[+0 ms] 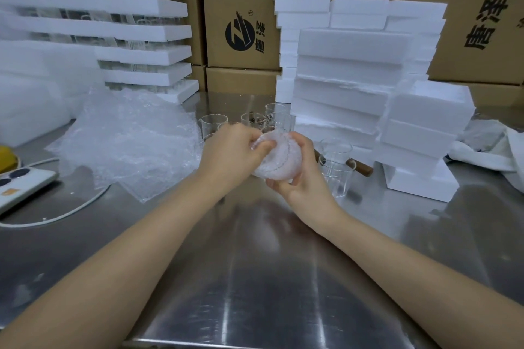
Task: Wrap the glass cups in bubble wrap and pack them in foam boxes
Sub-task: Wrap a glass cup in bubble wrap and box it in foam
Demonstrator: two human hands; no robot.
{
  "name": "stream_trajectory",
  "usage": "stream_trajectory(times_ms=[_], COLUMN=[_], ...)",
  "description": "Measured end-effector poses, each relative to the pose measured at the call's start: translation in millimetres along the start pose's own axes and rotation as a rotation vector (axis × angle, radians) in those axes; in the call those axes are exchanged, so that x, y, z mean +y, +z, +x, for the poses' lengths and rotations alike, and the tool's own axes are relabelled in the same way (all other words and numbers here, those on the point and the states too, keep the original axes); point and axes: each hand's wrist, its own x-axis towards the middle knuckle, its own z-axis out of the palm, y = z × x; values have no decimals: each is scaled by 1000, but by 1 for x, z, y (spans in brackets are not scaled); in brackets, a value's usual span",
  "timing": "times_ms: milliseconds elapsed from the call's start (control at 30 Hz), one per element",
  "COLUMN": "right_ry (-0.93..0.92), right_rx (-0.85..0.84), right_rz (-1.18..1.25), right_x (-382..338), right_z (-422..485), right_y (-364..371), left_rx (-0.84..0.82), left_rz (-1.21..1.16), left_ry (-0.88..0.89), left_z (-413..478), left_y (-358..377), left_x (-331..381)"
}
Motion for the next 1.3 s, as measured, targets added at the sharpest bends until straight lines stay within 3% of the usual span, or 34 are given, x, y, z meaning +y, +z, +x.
stream_trajectory(times_ms=[100, 267, 500, 600, 833, 1067, 1300], right_ry=[-7, 66, -34, 4, 120, 55, 145], right_rx=[-1, -33, -139, -145, -93, -150, -117], right_rz=[9, 151, 4, 59, 184, -13, 54], right_x=[0, 3, -1, -1, -1, -6, -10], right_z=[1, 2, -2, -1, 0, -4, -4], right_y=[0, -2, 5, 3, -1, 1, -1], left_rx=[25, -94, -63, -29, -288, -106, 11], left_rz=[26, -201, -158, -97, -79, 4, 156], left_ry=[27, 68, -19, 11, 156, 147, 113], left_z=[-2, -5, -5, -8, -1, -5, -7], left_y=[1, -5, 2, 4, -9, -5, 0], left_x=[2, 9, 7, 10, 6, 8, 12])
